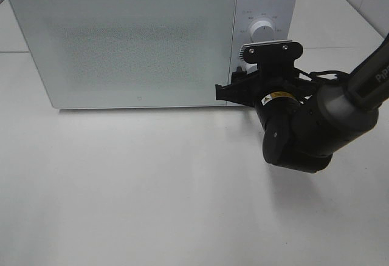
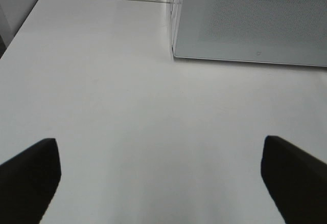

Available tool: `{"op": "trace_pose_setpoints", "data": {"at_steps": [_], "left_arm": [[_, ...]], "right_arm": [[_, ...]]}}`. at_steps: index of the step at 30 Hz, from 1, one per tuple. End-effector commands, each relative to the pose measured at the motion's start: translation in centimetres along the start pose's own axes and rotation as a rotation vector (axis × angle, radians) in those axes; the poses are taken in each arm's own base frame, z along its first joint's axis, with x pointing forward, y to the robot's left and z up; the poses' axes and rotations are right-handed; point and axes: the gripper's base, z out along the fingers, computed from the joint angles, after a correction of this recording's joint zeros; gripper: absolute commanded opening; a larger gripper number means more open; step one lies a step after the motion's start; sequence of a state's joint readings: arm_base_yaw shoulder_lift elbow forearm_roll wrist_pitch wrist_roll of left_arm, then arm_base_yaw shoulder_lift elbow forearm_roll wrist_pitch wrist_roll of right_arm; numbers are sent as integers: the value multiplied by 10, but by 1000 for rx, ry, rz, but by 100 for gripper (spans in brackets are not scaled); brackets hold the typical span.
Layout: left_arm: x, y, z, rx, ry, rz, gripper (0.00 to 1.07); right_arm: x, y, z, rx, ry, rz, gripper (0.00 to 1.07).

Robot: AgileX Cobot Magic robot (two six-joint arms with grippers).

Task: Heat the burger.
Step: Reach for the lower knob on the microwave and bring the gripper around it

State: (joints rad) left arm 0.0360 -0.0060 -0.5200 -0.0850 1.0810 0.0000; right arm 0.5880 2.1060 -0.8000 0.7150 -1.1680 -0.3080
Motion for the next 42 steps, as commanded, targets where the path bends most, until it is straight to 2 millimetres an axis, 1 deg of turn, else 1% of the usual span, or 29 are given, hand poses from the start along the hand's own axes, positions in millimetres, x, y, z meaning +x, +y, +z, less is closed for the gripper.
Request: {"op": "trace_pose_setpoints", "data": {"at_steps": [1, 3, 4, 5, 6, 7, 9, 16, 21, 22, 24, 25, 26, 27, 28, 29, 30, 31, 33, 34, 35, 36, 37, 38, 39, 40, 41, 42], "left_arm": [[0, -1, -1, 4, -23, -3, 100], [0, -1, -1, 4, -23, -3, 100], [0, -1, -1, 4, -23, -3, 100], [0, -1, -1, 4, -23, -3, 100], [0, -1, -1, 4, -23, -3, 100], [0, -1, -1, 4, -23, -3, 100], [0, -1, -1, 4, -23, -3, 100], [0, -1, -1, 4, -23, -3, 100], [0, -1, -1, 4, -23, -3, 100], [0, -1, -1, 4, -23, -3, 100], [0, -1, -1, 4, -23, -3, 100], [0, -1, -1, 4, -23, -3, 100], [0, -1, -1, 4, -23, -3, 100], [0, -1, -1, 4, -23, -3, 100], [0, -1, -1, 4, -23, -3, 100], [0, -1, -1, 4, -23, -3, 100], [0, -1, -1, 4, -23, -3, 100], [0, -1, -1, 4, -23, -3, 100], [0, -1, -1, 4, -23, -3, 100], [0, -1, -1, 4, -23, -3, 100], [0, -1, -1, 4, -23, -3, 100], [0, -1, -1, 4, -23, -3, 100], [0, -1, -1, 4, -23, -3, 100], [0, -1, -1, 4, -23, -3, 100], [0, -1, -1, 4, -23, -3, 100], [0, -1, -1, 4, -23, -3, 100], [0, -1, -1, 4, -23, -3, 100], [0, -1, -1, 4, -23, -3, 100]], "right_arm": [[-9, -4, 6, 32, -56, 28, 52], [-12, -5, 5, 40, -89, 29, 29], [-12, -5, 5, 40, -89, 29, 29], [-13, -4, 5, 33, -95, 25, 23], [-14, -3, 5, 20, -108, 16, 15], [-14, -3, 5, 20, -108, 16, 15], [-15, -1, 5, -1, -121, 4, 8], [-17, 4, 5, -58, -139, -1, 7], [-20, 4, 4, -62, -173, 84, 8], [-22, 3, 4, -63, -188, 125, 8], [-22, 3, 4, -64, -189, 143, 8], [-22, 3, 4, -70, -187, 207, 8], [-22, 3, 4, -70, -187, 207, 8], [-22, 3, 4, -75, -184, 250, 8], [-22, 5, 4, -101, -181, 341, 8], [-22, 5, 4, -101, -181, 341, 8], [-23, 8, 3, -144, -180, 426, 8], [-23, 8, 3, -144, -180, 426, 8], [-27, 12, 2, -219, -204, 551, 8], [-27, 12, 2, -219, -204, 551, 8], [-30, 14, 1, -262, -225, 636, 8], [-30, 14, 1, -262, -225, 636, 8], [-32, 15, 0, -280, -239, 676, 8], [-32, 15, 0, -299, -227, 752, 8], [-32, 15, 0, -299, -227, 752, 8], [-32, 15, 0, -311, -214, 840, 8], [-32, 15, 0, -311, -214, 840, 8], [-32, 15, 0, -317, -208, 883, 8]]}}
